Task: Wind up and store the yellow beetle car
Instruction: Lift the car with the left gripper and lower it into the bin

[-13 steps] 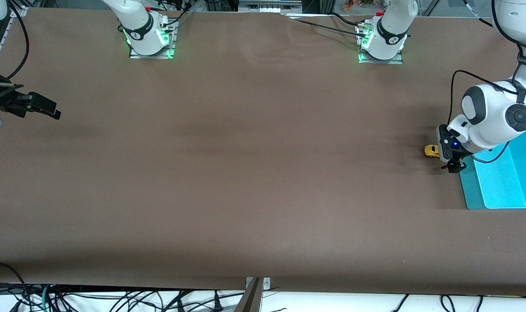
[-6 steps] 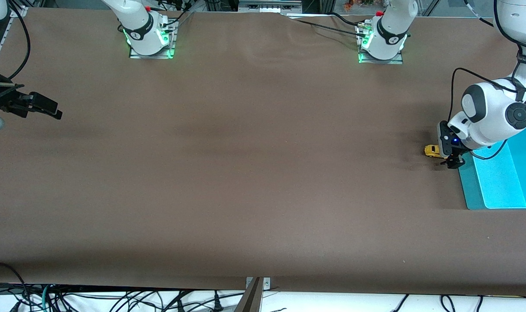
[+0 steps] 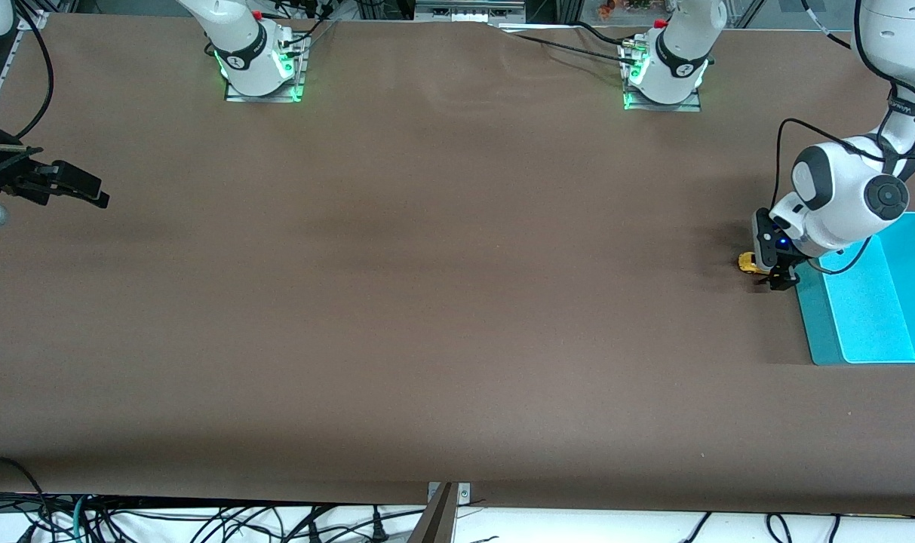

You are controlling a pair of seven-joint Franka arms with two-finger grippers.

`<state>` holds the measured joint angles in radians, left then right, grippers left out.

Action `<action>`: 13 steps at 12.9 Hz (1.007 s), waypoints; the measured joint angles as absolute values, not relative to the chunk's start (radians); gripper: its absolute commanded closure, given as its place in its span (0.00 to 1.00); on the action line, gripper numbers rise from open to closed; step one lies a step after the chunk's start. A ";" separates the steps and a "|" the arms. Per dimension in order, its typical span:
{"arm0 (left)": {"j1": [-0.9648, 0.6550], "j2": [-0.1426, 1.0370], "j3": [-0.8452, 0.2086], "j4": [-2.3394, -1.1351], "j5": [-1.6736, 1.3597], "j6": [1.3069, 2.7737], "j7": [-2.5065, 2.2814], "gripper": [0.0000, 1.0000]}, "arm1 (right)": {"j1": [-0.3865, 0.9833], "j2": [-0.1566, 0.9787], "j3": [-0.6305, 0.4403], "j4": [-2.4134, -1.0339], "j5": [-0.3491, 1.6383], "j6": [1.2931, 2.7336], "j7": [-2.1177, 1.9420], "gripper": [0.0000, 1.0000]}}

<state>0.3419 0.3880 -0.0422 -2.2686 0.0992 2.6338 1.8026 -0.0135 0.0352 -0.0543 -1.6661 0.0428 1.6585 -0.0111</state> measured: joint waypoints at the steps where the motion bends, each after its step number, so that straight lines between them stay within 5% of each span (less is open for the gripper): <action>1: 0.342 0.388 -0.042 -2.269 0.099 2.635 1.803 0.52 | -0.013 0.035 -0.054 -1.666 0.043 1.658 -0.011 0.00; 5: 0.342 0.383 -0.042 -2.268 0.099 2.637 1.804 0.76 | -0.013 0.035 -0.054 -1.666 0.044 1.658 -0.011 0.00; 13: 0.339 0.342 -0.068 -2.238 0.008 2.487 1.804 0.77 | -0.014 0.045 -0.055 -1.666 0.080 1.657 -0.011 0.00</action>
